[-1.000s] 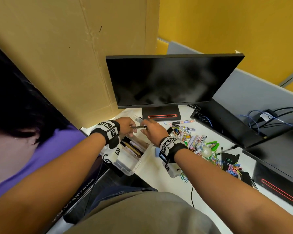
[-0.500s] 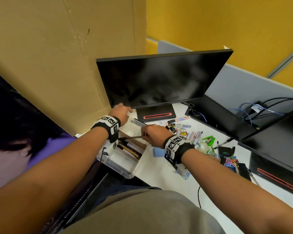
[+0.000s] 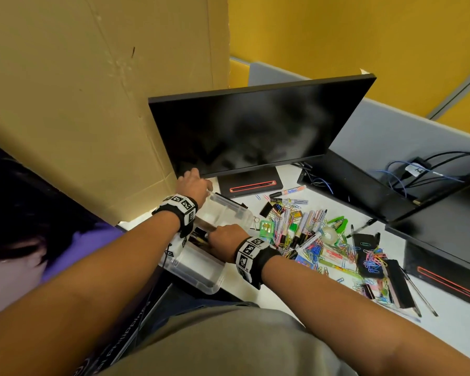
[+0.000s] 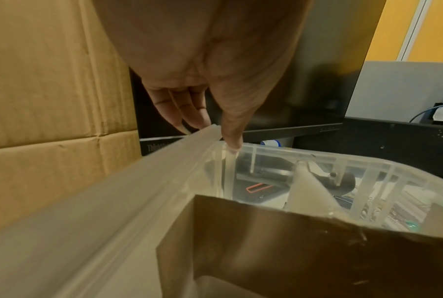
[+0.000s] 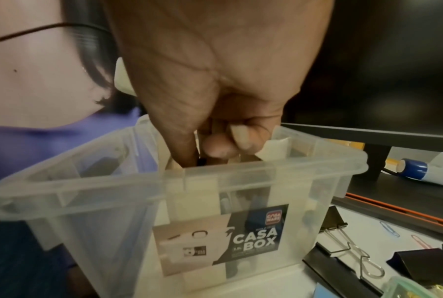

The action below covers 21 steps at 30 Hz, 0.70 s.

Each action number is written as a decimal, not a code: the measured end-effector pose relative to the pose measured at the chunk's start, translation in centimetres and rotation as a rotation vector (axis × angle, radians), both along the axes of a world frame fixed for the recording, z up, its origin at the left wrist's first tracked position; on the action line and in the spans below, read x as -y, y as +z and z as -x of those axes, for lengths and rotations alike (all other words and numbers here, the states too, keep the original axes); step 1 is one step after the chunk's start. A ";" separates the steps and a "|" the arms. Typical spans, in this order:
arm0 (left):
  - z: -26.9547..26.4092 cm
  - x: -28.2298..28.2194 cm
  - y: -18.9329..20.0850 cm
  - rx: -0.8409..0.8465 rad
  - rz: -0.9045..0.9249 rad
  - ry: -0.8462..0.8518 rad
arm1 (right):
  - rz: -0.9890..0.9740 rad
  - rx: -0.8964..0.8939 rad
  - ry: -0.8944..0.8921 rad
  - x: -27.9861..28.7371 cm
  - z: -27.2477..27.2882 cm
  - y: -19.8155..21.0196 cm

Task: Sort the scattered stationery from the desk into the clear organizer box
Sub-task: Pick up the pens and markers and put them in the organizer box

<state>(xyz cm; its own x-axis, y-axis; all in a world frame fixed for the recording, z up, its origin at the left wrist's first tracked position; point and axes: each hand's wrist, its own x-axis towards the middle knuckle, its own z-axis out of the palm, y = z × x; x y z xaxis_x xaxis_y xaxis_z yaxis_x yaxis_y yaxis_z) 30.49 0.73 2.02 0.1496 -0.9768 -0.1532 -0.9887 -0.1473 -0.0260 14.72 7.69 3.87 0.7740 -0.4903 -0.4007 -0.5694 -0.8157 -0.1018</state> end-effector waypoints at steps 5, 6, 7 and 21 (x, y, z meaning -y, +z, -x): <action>0.1 0.1 -0.1 -0.001 0.002 0.005 | 0.028 -0.097 0.054 -0.4 -0.1 -0.2; 0.2 0.1 -0.2 -0.003 0.007 0.009 | 0.030 -0.110 0.060 -0.4 -0.1 -0.2; 0.3 0.1 -0.3 -0.006 0.010 0.009 | 0.028 -0.119 0.062 -0.5 -0.1 -0.2; 1.3 0.6 -0.2 -0.002 0.033 0.006 | -0.007 -0.130 0.004 0.8 0.9 0.0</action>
